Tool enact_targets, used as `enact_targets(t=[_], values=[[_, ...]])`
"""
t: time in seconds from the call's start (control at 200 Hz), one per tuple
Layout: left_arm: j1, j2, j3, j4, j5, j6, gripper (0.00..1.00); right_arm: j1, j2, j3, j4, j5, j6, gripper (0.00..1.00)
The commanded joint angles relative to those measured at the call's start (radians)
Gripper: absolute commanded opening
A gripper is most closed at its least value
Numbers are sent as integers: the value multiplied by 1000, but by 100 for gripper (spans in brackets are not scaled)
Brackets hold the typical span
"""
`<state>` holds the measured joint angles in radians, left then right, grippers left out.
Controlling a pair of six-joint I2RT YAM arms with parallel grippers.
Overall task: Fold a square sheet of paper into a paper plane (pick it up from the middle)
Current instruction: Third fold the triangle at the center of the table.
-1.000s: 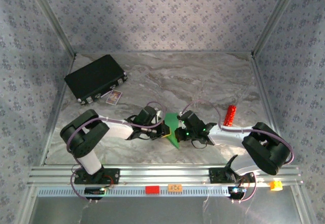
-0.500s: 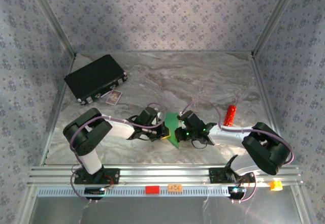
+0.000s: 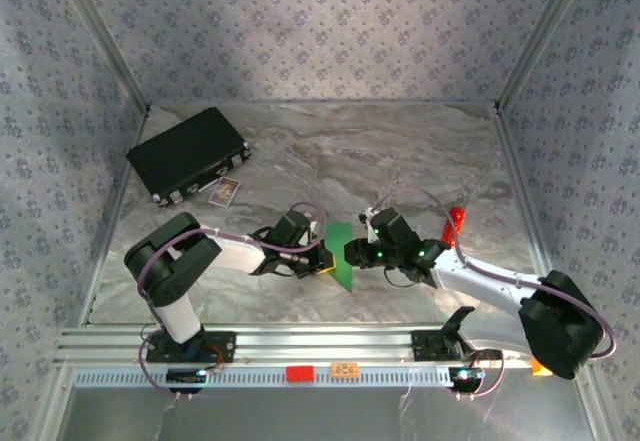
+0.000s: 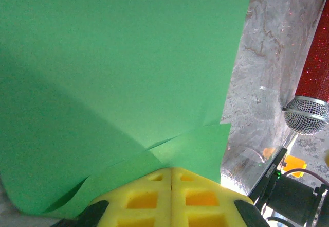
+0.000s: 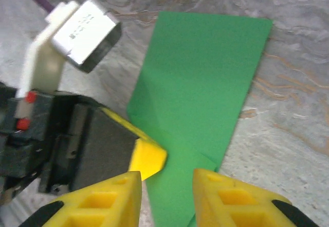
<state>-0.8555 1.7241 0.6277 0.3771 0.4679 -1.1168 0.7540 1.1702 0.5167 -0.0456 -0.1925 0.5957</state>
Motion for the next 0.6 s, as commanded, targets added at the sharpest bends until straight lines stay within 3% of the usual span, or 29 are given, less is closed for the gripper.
enact_targets(t=[0.0, 0.17, 0.595], values=[[4, 23, 15, -39, -14, 15, 0, 4, 9, -10, -12, -149, 25, 24], [3, 28, 17, -40, -13, 16, 0, 63, 106, 13, 29, -197, 57, 4], [3, 29, 21, -48, -15, 19, 0, 125, 273, 102, -2, -133, 42, 2]])
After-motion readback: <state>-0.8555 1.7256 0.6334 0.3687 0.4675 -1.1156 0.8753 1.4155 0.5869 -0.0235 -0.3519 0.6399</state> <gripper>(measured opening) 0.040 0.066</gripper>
